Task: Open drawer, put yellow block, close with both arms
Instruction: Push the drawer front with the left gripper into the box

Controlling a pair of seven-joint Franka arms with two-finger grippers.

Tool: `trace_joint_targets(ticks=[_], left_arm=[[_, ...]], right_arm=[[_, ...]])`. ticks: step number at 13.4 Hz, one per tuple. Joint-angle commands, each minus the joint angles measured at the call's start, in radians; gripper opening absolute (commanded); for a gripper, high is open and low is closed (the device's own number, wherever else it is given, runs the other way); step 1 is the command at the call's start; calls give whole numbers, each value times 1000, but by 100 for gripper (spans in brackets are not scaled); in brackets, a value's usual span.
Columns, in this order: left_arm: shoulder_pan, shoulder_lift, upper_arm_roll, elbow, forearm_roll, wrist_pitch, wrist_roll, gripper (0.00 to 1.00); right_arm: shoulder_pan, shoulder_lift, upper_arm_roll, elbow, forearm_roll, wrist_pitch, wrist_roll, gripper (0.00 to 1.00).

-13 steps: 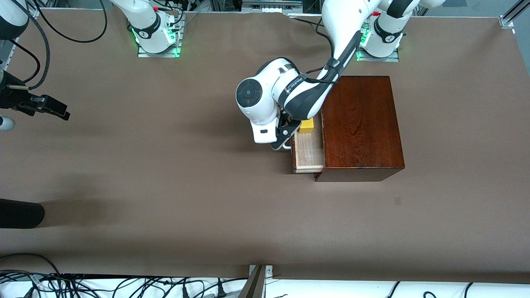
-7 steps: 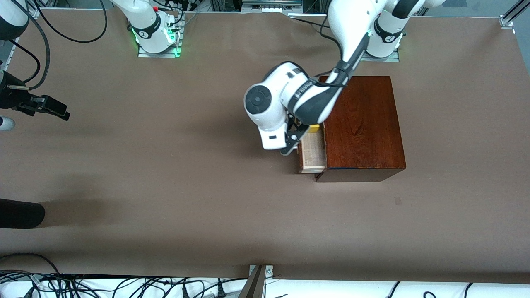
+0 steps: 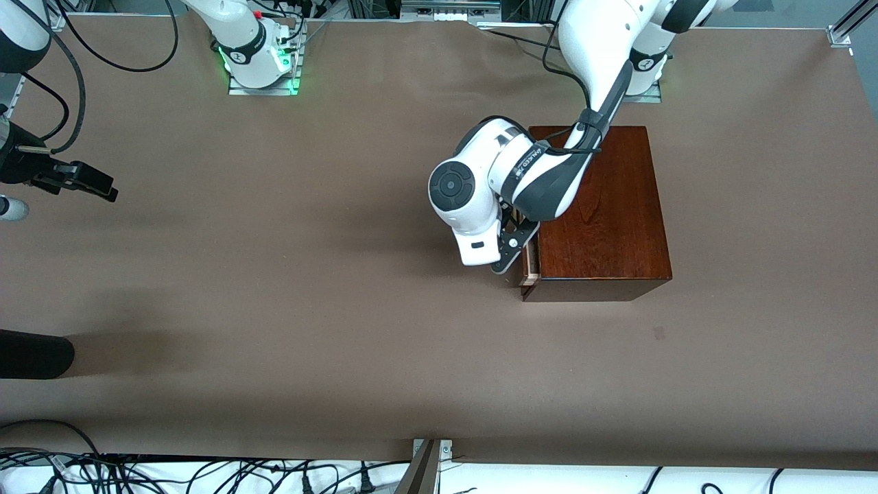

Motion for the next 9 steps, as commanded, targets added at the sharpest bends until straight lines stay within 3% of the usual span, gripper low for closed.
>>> trace_joint_targets(ticks=[1,9], left_arm=[[41,-39,22,-42,56,-20,101,0],[46,-56,11,-28,10,-25,125,0]], right_arm=[[-5,10,1,20,3,-6,8,100],[0,12,3,20,3,-6,8,100]])
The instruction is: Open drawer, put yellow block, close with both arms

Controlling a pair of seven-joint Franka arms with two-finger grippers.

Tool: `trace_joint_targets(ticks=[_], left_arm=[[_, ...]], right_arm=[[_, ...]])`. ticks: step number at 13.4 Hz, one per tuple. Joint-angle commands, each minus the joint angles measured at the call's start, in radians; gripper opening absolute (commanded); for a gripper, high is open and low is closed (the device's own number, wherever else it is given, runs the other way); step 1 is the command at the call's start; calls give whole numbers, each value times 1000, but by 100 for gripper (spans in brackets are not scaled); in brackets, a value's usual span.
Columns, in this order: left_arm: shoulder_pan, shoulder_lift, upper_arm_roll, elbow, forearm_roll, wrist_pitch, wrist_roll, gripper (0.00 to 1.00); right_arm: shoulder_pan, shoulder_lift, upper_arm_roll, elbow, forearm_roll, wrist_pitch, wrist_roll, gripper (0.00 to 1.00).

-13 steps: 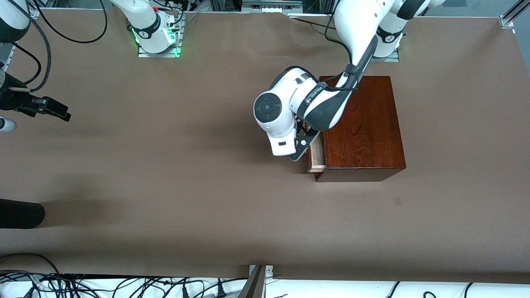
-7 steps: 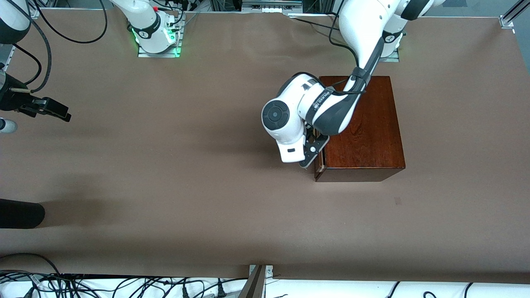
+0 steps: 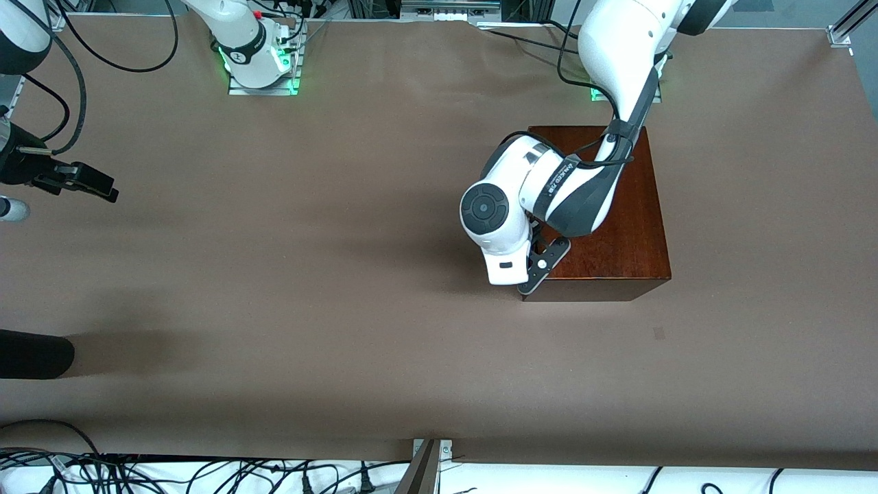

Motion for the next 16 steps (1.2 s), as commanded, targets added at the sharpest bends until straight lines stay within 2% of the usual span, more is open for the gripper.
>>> trace_joint_targets(ticks=[1,2,3,5,6,8,9,14,16], left_arm=[[-19,-49,-5,-25,-48,-17,9,9],[-31,-56,-8,-24,-77,-20,6,9],[-61,-71,-6,-24,-83,-20,-7,19],[-85,-109,-5,-24,-85,-20,-23,20],[-80,-132,-5,-24,-85,-20,-14,25],[-60,-175,6,-22,-82,-18,37,66],[-28,-195,3,-24,-85,-18,118,100],[114,-287,-2,-37,-175,-21,411,100],[148,-325,-2,-50,-189,-67,483,100]], right_arm=[[0,9,3,20,3,-6,8,100],[-2,9,3,20,3,-6,8,100],[-2,9,3,20,3,-6,8,100],[1,9,3,20,3,-6,8,100],[1,9,3,20,3,-6,8,100],[1,15,3,22,1,-4,8,100],[1,17,4,22,3,-4,8,100],[3,21,4,22,1,11,8,100],[3,24,4,22,0,16,8,100]])
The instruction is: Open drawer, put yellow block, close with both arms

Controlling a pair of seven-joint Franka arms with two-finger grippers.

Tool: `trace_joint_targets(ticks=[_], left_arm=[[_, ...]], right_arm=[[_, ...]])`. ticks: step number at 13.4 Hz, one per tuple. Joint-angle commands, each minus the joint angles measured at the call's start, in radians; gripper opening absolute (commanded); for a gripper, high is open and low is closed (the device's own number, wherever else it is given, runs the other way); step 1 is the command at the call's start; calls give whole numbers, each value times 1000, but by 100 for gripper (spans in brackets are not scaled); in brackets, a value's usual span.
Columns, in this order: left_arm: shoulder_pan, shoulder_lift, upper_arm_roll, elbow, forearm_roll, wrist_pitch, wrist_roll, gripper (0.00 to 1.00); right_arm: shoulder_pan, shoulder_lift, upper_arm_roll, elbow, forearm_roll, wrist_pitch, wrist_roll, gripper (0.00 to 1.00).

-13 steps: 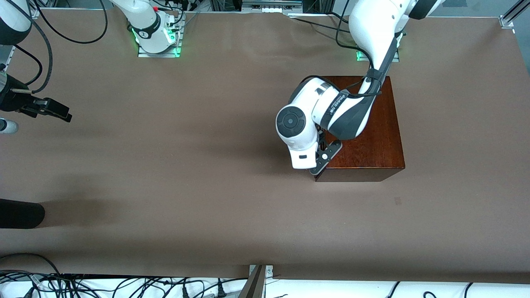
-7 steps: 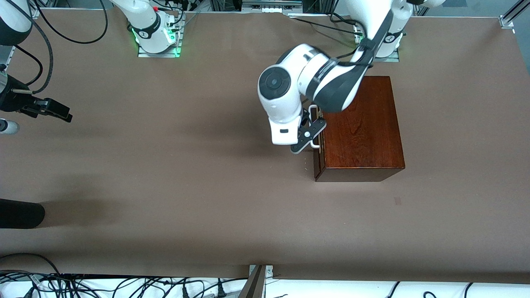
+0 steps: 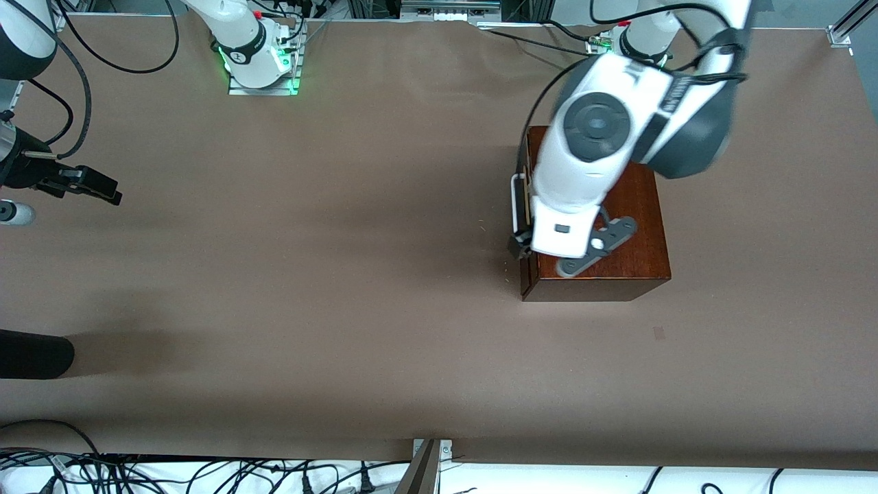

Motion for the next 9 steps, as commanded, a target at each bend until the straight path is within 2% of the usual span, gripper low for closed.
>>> trace_joint_targets(ticks=[1,5,9], left_arm=[[41,-77,-7,-49,-31,-52,119,100],[174,-149,-7,-69,-104,-140,345,100],[285,-255,-7,-167,-106,-140,595,100]], right_arm=[[1,13,2,22,0,3,8,100],[3,15,4,22,-13,3,7,100],[1,15,4,22,-13,3,7,100]])
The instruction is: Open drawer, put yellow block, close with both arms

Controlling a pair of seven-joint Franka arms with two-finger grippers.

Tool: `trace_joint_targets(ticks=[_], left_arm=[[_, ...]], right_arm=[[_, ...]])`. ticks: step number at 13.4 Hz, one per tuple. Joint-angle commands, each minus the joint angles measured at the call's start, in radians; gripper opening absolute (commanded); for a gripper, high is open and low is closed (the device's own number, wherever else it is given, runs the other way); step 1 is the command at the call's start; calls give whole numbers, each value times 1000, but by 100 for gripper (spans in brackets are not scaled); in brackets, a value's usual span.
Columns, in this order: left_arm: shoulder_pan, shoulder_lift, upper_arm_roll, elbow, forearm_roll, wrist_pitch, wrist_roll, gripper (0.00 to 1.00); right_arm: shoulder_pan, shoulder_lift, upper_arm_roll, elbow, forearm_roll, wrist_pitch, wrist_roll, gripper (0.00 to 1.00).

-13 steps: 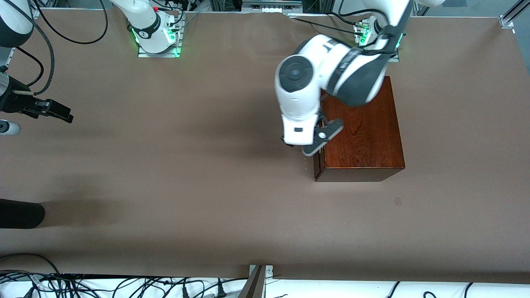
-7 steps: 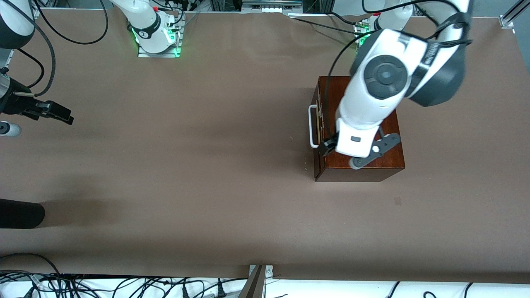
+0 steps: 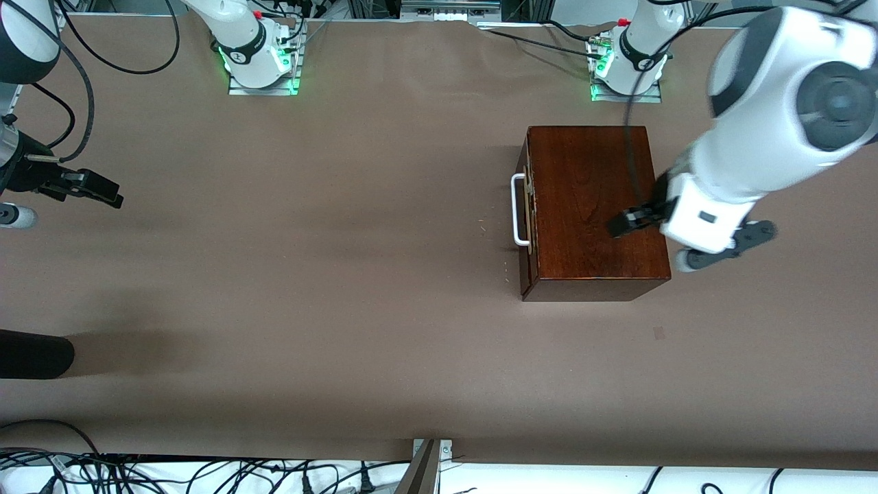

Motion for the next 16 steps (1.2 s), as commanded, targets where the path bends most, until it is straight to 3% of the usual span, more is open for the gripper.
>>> trace_joint_targets(ticks=[1,5,9,16], left_arm=[[76,-124,-9,-143,-24,17,174,100],[162,-235,-7,-315,-18,105,470,100],[216,-256,-7,-340,36,178,625,100],[219,-258,-1,-333,77,184,630,100]], right_arm=[[-1,8,2,22,-12,-6,7,100],[0,8,2,22,-8,-6,8,100],[-3,8,-2,23,-1,-1,10,100],[-3,8,-2,23,0,-1,10,100]])
